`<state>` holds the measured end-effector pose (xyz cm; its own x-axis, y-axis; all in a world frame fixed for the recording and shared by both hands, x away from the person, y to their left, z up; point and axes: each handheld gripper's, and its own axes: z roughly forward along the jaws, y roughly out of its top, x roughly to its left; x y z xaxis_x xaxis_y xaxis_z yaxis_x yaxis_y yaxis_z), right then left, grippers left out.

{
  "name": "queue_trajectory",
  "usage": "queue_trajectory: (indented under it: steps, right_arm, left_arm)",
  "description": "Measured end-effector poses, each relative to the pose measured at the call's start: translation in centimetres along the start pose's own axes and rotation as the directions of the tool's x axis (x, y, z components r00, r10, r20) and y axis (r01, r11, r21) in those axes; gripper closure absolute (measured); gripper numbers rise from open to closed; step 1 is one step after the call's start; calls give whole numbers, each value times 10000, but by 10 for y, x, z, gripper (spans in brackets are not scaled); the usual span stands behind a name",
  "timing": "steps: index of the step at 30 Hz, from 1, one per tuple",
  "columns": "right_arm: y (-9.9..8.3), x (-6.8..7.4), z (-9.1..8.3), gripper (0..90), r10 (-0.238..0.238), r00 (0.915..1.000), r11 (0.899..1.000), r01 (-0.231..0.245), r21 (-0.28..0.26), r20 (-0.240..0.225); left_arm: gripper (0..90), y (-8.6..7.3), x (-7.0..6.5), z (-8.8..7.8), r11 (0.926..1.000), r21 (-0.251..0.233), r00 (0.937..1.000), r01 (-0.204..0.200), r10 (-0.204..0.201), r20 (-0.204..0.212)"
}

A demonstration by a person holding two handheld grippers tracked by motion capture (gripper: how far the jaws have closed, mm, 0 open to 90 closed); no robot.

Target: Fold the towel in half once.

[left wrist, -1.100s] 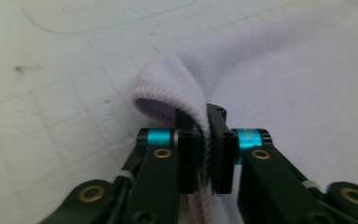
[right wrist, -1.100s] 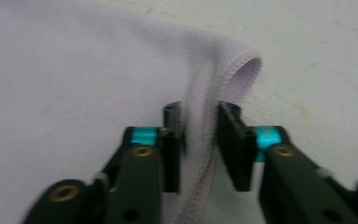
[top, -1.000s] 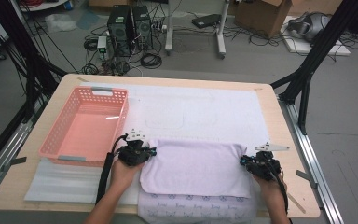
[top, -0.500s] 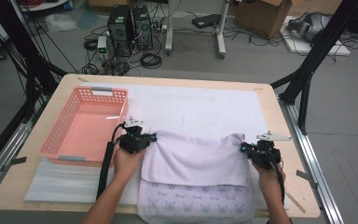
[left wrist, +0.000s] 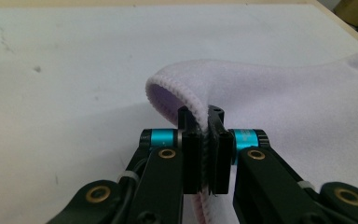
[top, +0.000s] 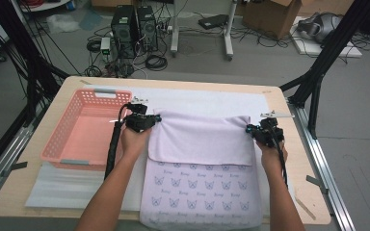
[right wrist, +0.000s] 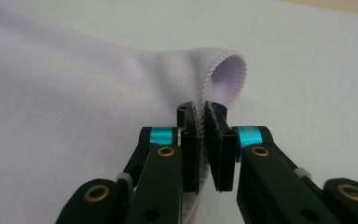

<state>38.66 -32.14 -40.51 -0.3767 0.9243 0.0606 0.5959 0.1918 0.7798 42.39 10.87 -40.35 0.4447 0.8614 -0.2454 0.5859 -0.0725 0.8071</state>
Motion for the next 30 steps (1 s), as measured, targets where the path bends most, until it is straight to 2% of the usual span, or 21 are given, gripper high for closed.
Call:
queue_trajectory:
  steps: [4,7,9,13,16,18,19,20,22,25,27,30]
  right_arm:
    - [13,-4,11,844,183,9998,9998,-182,-95,82]
    - [21,-8,21,843,422,9991,9990,-422,-142,47]
    - [24,-9,27,843,411,9991,9991,-410,-141,78]
    - [26,-12,37,843,549,9984,9984,-547,-104,158]
    - [27,-14,44,839,775,9969,9969,-774,-152,126]
    - [26,-13,46,825,787,9968,9969,-785,-109,118]
    - [25,-10,48,807,724,9973,9974,-723,-57,154]
    - [25,-9,48,783,661,9976,9978,-661,1,181]
    - [25,-6,48,727,706,9972,9974,-703,-135,226]
    - [26,-4,42,673,688,9971,9972,-677,-329,319]
    - [25,-3,38,648,658,9972,9972,-644,-389,364]
    - [22,-3,28,616,625,9972,9970,-604,-493,415]
  left_arm:
    - [861,11,6,6,9997,-253,9999,-9,5,-126]
    - [861,19,12,12,9999,-141,9997,-61,57,-223]
    - [860,23,15,15,9994,-333,9998,-39,32,-212]
    - [860,23,18,21,9969,-726,9995,-288,278,-149]
    - [858,20,20,25,9973,-679,9996,-279,271,-123]
    - [843,18,17,26,9969,-604,9987,-504,495,-151]
    - [812,18,16,26,9962,-624,9981,-601,590,-188]
    - [734,18,14,26,9953,-671,9973,-696,679,-267]
    - [586,18,12,24,9943,-902,9983,-564,551,-177]
    - [520,17,11,19,9950,-918,9988,-406,429,233]
    - [494,15,9,17,9968,-685,9973,-418,457,571]
    - [484,10,4,9,9924,-1168,9950,-380,484,869]
